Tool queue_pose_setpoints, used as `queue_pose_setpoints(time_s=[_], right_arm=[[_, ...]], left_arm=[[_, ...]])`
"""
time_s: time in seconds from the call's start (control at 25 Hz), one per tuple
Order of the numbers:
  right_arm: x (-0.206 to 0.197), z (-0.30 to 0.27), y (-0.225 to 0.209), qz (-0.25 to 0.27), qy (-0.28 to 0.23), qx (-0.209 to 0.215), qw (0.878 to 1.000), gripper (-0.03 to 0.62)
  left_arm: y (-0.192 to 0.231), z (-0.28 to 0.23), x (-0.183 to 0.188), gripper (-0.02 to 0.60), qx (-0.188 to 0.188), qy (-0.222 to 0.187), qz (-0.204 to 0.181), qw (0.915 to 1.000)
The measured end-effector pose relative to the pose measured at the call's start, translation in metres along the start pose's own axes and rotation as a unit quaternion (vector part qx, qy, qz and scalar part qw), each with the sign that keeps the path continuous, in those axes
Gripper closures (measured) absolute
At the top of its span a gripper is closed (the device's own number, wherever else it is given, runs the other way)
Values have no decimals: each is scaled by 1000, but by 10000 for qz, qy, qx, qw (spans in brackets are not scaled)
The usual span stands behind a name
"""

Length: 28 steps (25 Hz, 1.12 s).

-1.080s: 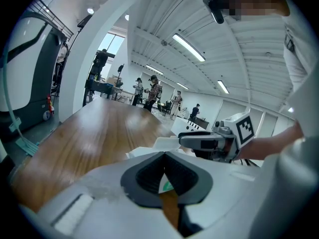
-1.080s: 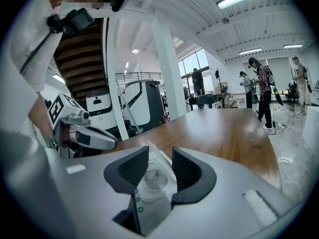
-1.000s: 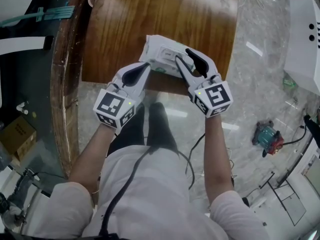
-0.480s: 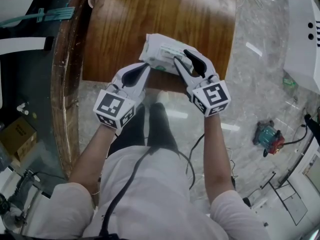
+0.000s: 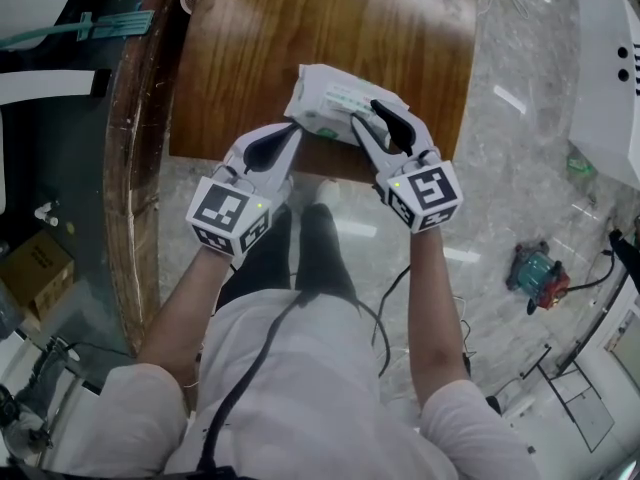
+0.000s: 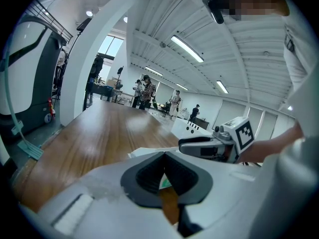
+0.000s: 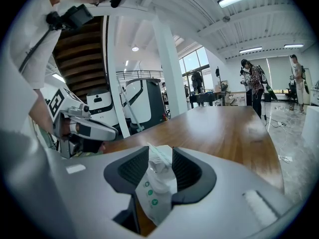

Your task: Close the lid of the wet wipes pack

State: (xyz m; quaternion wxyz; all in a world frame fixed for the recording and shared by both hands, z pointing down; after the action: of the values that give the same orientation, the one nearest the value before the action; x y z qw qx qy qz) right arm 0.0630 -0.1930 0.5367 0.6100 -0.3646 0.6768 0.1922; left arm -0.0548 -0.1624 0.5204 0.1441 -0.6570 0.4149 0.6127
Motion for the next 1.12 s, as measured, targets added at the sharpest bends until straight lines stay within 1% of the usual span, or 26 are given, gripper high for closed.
queue_pose_setpoints(time_s=[0.24,0.64,0.96,1.12], right_arm=[[-6,1,3,69,172,11,9998,441],[-13,-1,10,66,299,47,9995,439],[-19,-6,17,389,625,166,9971,426],[-22,-9,24,642,795,267,9944,418]], left_arm=[[4,4,2,577,10,4,-6,10000],[1,8,2,577,-19,-3,9,10000],[4,11,4,577,-7,-12,15,10000],[4,14,3,577,-5,-1,13,10000]])
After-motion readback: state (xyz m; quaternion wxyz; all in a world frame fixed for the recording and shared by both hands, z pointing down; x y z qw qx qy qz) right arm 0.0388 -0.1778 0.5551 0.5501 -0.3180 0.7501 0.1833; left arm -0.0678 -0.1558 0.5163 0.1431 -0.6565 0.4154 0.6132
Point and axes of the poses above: the fingertips, and each gripper's own axes: z backward along the fingers, y to its left, x out of its top, the point moved 2 cm from there along z, backward along the fingers, and after that the axes turned 12 degrees about -y, right-handed, at the moved point
